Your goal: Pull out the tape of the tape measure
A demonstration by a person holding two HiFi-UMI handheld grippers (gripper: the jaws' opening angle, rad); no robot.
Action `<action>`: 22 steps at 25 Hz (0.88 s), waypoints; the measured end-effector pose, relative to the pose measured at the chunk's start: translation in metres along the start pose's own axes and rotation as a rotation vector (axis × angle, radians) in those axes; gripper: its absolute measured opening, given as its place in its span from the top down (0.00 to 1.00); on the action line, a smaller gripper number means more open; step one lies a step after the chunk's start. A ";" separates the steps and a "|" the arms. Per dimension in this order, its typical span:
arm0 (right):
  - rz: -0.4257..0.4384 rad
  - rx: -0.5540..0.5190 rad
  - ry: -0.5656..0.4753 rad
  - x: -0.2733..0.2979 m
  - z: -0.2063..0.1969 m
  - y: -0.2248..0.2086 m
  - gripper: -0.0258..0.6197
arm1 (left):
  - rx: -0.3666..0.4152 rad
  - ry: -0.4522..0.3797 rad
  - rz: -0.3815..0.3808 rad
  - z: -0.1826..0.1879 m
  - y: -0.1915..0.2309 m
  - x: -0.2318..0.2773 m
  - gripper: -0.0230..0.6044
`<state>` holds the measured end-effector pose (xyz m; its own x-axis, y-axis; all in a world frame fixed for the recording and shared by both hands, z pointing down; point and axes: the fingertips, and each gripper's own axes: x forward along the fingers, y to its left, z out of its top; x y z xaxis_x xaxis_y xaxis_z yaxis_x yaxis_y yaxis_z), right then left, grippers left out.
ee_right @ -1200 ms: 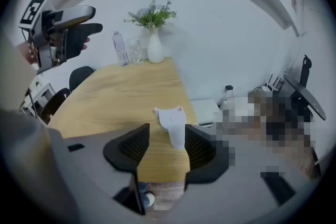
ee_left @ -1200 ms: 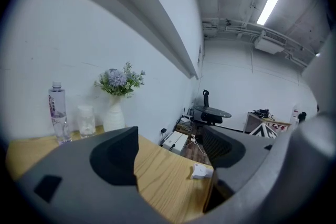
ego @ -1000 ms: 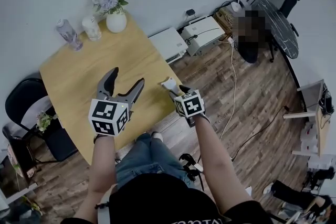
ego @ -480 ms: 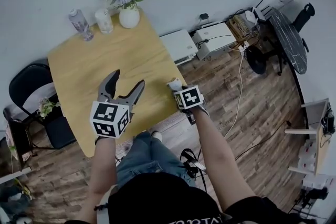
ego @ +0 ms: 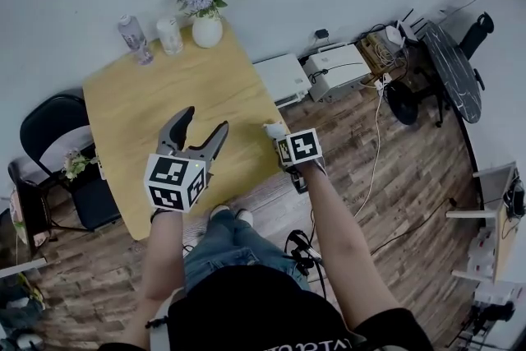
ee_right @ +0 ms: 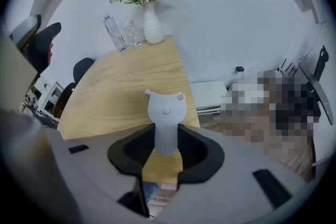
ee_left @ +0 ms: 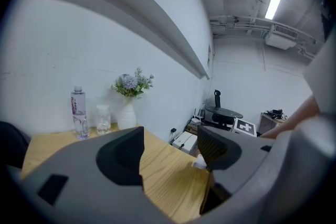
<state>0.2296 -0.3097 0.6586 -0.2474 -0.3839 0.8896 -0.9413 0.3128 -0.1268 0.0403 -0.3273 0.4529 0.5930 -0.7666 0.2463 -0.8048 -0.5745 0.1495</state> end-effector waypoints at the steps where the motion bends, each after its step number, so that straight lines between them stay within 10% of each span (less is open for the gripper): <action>1: 0.002 0.001 0.000 -0.006 0.003 0.001 0.73 | -0.003 -0.013 0.008 0.004 0.000 -0.001 0.44; 15: 0.021 0.021 -0.071 -0.099 0.021 0.029 0.73 | 0.101 -0.116 -0.032 0.059 -0.027 -0.003 0.44; 22: 0.071 0.035 -0.248 -0.159 0.052 0.049 0.73 | 0.199 -0.122 -0.239 0.069 -0.065 0.001 0.44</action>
<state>0.2106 -0.2786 0.4879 -0.3582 -0.5648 0.7435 -0.9258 0.3180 -0.2045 0.0957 -0.3107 0.3770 0.7729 -0.6252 0.1083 -0.6286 -0.7777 -0.0037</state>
